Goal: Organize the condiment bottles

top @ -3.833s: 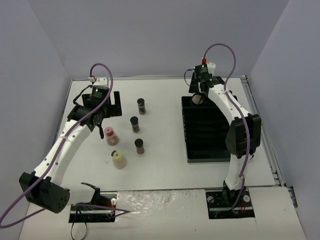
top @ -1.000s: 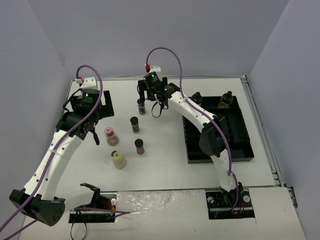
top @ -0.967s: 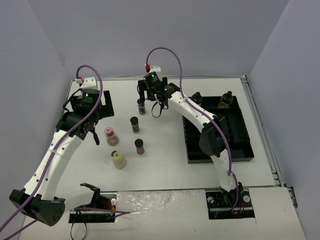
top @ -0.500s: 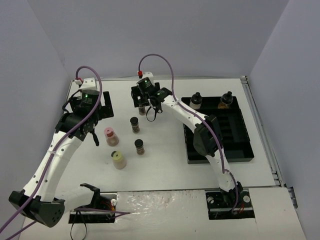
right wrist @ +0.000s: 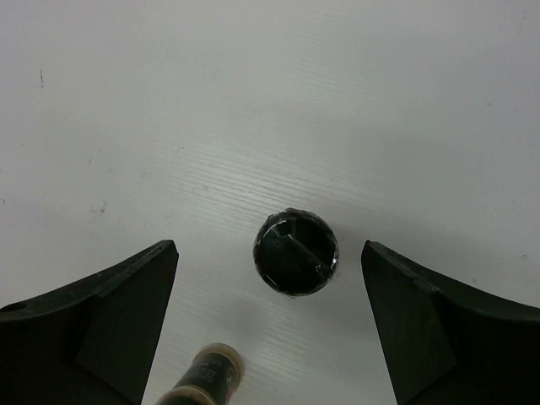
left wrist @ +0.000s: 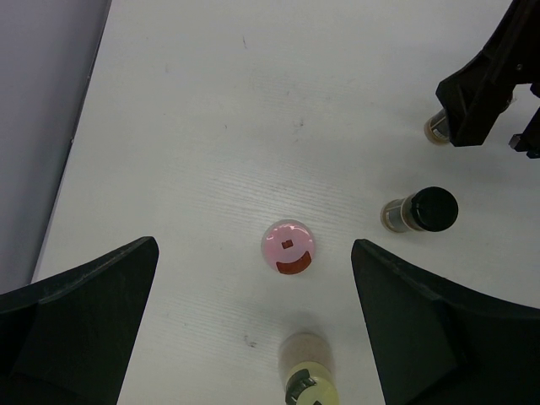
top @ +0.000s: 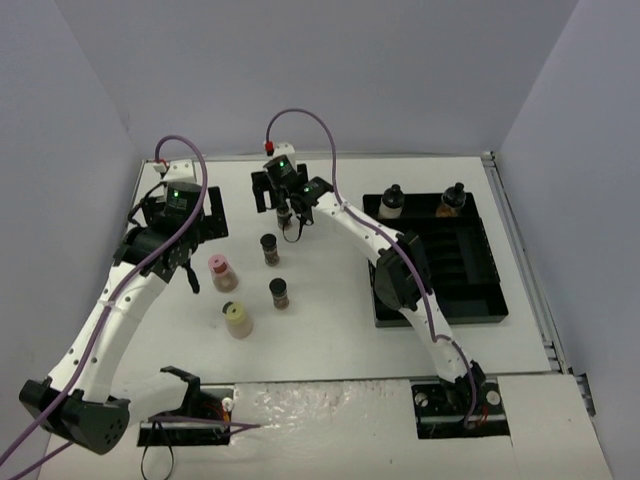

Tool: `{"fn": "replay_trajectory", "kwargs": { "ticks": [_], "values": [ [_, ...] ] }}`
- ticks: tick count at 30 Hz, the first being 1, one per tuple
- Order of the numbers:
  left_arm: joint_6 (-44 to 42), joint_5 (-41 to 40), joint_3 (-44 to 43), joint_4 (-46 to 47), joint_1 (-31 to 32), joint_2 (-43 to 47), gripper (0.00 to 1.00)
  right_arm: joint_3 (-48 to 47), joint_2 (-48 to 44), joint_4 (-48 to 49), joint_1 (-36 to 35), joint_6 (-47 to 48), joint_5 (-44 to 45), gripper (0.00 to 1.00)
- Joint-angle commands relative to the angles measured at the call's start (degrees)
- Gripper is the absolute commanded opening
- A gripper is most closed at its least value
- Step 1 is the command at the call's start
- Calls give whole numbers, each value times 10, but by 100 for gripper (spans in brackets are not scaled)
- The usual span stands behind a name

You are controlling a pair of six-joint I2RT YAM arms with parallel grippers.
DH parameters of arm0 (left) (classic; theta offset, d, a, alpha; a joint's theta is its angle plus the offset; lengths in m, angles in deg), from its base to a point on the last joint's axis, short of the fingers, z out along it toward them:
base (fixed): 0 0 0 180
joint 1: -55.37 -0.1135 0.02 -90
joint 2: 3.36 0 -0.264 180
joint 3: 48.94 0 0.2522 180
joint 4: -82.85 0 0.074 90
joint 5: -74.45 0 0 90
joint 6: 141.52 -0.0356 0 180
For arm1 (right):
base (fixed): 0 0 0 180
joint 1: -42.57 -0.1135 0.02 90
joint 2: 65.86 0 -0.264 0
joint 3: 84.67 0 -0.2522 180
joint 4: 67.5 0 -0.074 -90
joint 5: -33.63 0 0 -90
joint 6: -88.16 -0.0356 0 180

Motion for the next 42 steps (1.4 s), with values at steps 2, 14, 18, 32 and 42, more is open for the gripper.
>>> {"fn": "replay_trajectory", "kwargs": {
  "ticks": [2, 14, 18, 32, 42],
  "values": [
    [2, -16, -15, 25, 1, 17, 97, -44, 4, 24, -8, -4, 4, 88],
    [-1, -14, -14, 29, 1, 21, 97, -27, 31, 27, -8, -5, 31, 84],
    [-4, -14, -15, 29, 1, 21, 97, -26, 33, 28, -6, -4, 43, 83],
    [-13, -15, -22, 27, 1, 18, 97, -17, 36, 31, 6, -14, 54, 66],
    [-13, -15, -18, 30, 1, 16, 97, 3, 28, 30, 11, -7, 57, 12]
  ]
}}
